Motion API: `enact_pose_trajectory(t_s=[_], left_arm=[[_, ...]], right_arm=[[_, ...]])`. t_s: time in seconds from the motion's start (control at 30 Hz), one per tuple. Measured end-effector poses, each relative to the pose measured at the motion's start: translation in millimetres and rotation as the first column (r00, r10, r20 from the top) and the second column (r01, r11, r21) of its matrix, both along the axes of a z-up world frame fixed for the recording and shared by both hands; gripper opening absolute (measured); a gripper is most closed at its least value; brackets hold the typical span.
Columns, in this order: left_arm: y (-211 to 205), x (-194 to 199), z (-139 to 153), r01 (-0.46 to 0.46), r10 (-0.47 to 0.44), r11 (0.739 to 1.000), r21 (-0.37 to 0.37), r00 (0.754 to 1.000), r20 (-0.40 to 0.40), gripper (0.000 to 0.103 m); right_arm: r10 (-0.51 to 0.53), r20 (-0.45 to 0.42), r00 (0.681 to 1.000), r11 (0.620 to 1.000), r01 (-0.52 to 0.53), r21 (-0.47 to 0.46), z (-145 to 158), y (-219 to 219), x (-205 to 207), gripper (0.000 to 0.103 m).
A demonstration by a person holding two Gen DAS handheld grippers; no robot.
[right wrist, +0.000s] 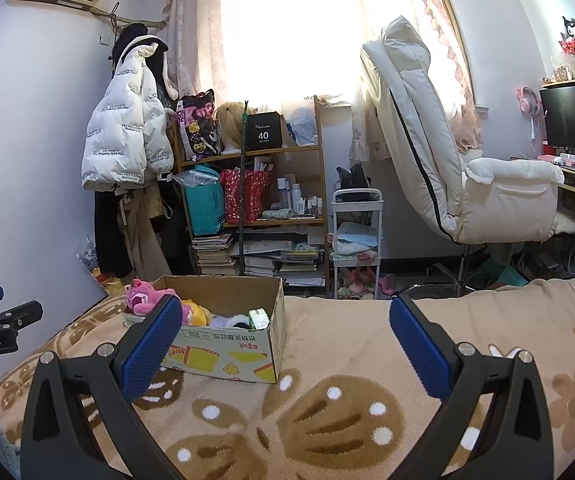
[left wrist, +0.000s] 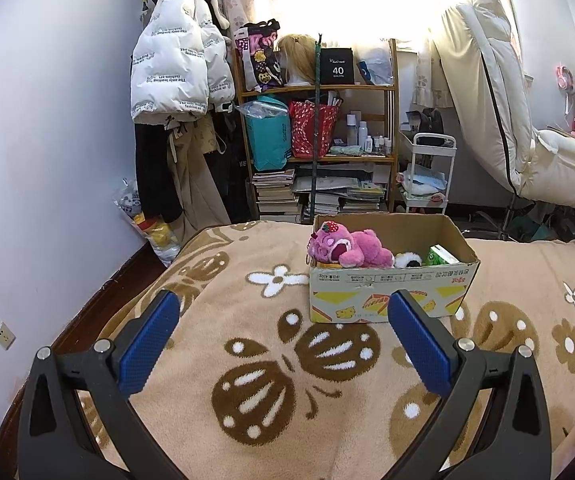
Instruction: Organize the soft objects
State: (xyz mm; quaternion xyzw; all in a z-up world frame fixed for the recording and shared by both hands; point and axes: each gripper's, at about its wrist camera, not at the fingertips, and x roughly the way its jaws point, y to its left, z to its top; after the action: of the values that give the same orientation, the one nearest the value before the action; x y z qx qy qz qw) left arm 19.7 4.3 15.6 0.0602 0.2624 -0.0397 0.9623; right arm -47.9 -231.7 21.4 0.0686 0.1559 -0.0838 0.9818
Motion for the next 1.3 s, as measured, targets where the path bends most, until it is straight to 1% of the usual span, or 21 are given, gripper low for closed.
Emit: enact_pose_trajectory(t_s=[0.4, 1.3], left_arm=[[3.5, 1.0, 3.2, 0.011, -0.011, 1.000, -0.002, 1.000, -0.007, 0.102], [4.1, 0.7, 0.2, 0.020, -0.020, 1.000, -0.002, 1.000, -0.008, 0.102]], right_arm=[[-0.003, -0.004, 1.000, 1.000, 0.003, -0.002, 0.2, 1.6, 0.7, 0.103], [-0.002, -0.010, 1.000, 1.000, 0.002, -0.003, -0.3, -1.1, 1.5, 0.103]])
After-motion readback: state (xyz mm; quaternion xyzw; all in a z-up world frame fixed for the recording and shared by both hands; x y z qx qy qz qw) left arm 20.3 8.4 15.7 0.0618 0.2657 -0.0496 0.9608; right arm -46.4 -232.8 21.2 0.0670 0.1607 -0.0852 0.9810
